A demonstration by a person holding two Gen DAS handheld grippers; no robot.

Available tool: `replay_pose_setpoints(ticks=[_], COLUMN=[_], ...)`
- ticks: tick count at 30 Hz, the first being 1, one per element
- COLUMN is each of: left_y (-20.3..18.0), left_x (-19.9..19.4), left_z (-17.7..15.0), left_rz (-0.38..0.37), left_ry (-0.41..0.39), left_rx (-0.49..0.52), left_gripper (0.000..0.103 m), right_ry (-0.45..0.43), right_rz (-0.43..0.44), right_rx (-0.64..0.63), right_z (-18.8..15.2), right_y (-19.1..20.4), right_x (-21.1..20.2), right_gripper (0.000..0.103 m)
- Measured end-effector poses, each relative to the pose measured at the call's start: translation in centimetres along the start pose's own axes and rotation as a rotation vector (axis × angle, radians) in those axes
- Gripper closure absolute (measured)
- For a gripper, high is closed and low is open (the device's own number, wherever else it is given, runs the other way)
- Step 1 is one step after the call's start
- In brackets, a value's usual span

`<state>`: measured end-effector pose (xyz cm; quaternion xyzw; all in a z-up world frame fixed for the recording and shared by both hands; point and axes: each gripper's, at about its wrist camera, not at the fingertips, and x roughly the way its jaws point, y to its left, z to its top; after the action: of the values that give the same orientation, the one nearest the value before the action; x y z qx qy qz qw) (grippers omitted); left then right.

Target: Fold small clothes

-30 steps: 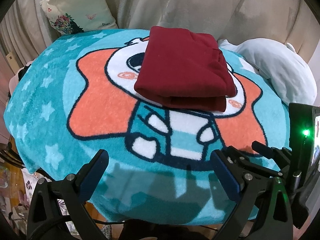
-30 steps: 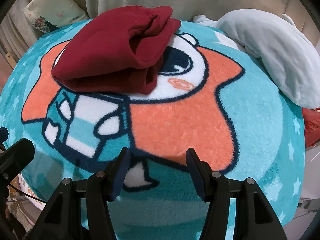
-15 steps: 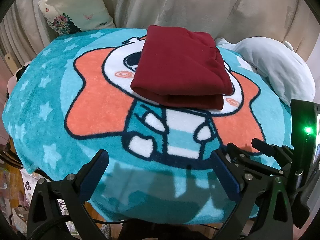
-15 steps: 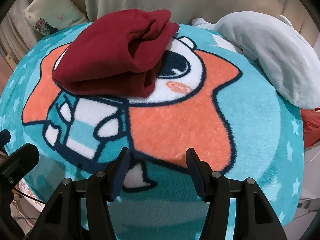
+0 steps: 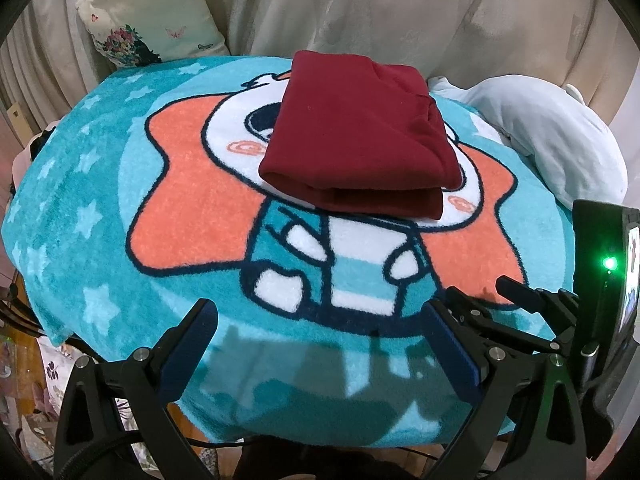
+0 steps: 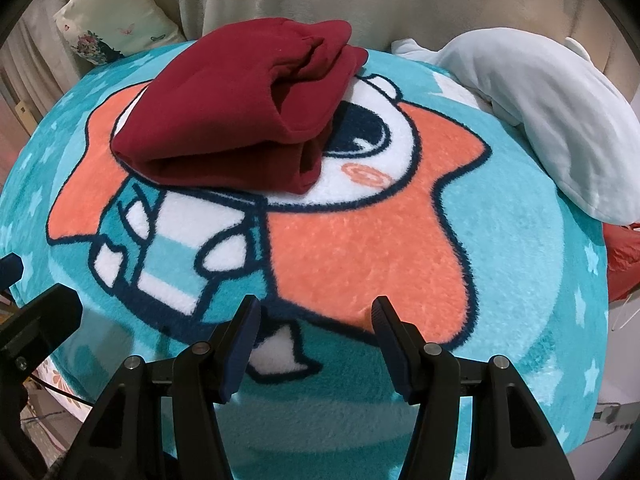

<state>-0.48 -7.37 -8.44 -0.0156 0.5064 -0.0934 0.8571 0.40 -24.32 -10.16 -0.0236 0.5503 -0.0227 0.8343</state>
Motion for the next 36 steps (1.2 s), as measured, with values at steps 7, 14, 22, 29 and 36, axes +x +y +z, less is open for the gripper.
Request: replay_pose_setpoints(ticks=[7, 14, 22, 29, 36], left_y=[-0.2, -0.3, -0.5, -0.6, -0.2], left_x=[0.3, 0.5, 1.0, 1.2, 1.0], left_z=[-0.1, -0.1, -0.1, -0.1, 0.0], left_rz=[0.000, 0.001, 0.000, 0.000, -0.026], left_ry=[0.010, 0.015, 0.028, 0.031, 0.022], left_rx=[-0.002, -0.004, -0.003, -0.005, -0.020], left_gripper=[0.002, 0.002, 0.002, 0.002, 0.002], right_ry=[-0.003, -0.011, -0.006, -0.004, -0.007], right_rz=[-0.001, -0.004, -0.002, -0.001, -0.003], right_rx=[-0.002, -0.012, -0.011, -0.011, -0.020], right_z=[0.0, 0.1, 0.0, 0.0, 0.1], right_y=[0.0, 0.2, 0.1, -0.1, 0.0], right_x=[0.0, -0.2, 0.0, 0.2, 0.2], right_gripper=[0.041, 0.041, 0.041, 0.041, 0.041])
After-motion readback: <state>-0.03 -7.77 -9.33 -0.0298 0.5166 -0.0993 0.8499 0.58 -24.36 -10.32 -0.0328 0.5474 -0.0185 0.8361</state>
